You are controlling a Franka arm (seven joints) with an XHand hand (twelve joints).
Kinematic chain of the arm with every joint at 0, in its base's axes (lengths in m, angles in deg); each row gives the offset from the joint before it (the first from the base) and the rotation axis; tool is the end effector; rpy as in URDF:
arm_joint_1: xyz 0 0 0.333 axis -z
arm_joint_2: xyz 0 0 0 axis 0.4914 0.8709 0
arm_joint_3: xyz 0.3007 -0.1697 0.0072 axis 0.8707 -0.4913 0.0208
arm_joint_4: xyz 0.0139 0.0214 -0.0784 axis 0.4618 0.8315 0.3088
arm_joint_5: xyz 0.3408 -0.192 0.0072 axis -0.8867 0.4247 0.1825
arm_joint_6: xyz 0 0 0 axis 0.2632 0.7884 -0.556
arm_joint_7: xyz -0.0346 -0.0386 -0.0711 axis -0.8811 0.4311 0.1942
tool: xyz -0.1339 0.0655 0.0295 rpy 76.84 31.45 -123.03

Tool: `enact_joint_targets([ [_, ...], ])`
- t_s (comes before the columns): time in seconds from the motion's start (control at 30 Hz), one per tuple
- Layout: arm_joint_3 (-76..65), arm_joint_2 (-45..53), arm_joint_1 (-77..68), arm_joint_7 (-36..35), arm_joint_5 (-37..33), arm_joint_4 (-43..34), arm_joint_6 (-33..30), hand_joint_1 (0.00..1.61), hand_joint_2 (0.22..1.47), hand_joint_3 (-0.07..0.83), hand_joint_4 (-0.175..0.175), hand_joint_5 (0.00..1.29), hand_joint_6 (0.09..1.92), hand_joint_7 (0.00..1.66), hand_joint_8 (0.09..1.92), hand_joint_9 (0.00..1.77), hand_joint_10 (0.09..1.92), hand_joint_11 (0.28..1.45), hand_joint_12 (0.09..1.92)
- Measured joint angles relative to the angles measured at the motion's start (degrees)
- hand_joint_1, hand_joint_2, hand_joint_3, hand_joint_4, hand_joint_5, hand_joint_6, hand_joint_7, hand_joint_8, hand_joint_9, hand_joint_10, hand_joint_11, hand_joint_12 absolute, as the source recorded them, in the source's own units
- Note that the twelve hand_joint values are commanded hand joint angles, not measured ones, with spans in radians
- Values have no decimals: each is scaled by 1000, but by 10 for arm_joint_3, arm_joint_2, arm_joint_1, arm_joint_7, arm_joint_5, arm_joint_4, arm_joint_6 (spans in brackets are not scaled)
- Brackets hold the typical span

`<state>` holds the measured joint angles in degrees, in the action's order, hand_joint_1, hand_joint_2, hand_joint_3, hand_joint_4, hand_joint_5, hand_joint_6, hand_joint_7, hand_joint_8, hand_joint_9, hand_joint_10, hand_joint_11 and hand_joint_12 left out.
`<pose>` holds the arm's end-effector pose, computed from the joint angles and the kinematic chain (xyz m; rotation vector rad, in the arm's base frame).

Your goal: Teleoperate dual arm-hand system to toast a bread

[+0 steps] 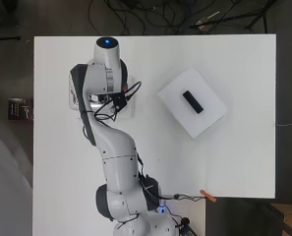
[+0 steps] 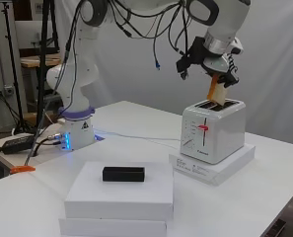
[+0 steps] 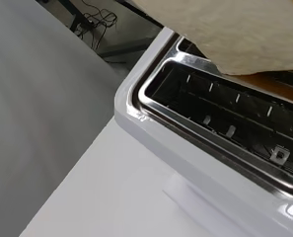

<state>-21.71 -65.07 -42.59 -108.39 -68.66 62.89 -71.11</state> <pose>0.5929 0.1535 0.4681 -1.7530 -1.9461 0.3198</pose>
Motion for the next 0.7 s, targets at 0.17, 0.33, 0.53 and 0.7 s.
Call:
enact_joint_targets([
  [0.17, 4, 2, 0, 14, -14, 7, -18, 1168, 1301, 0, -175, 590, 1285, 751, 1623, 855, 1558, 603, 1449],
  [0.33, 5, -32, 5, 20, -30, 68, -90, 1174, 1284, 0, -165, 609, 1300, 780, 1553, 857, 1357, 581, 1161],
  [0.53, 21, -101, 6, 45, -37, 188, -210, 1166, 1275, 0, -127, 607, 1339, 803, 1476, 870, 1099, 605, 816],
  [0.7, 28, -108, 4, 56, -32, 197, -236, 1324, 1240, 1, -172, 560, 1447, 720, 1286, 862, 1374, 695, 215],
])
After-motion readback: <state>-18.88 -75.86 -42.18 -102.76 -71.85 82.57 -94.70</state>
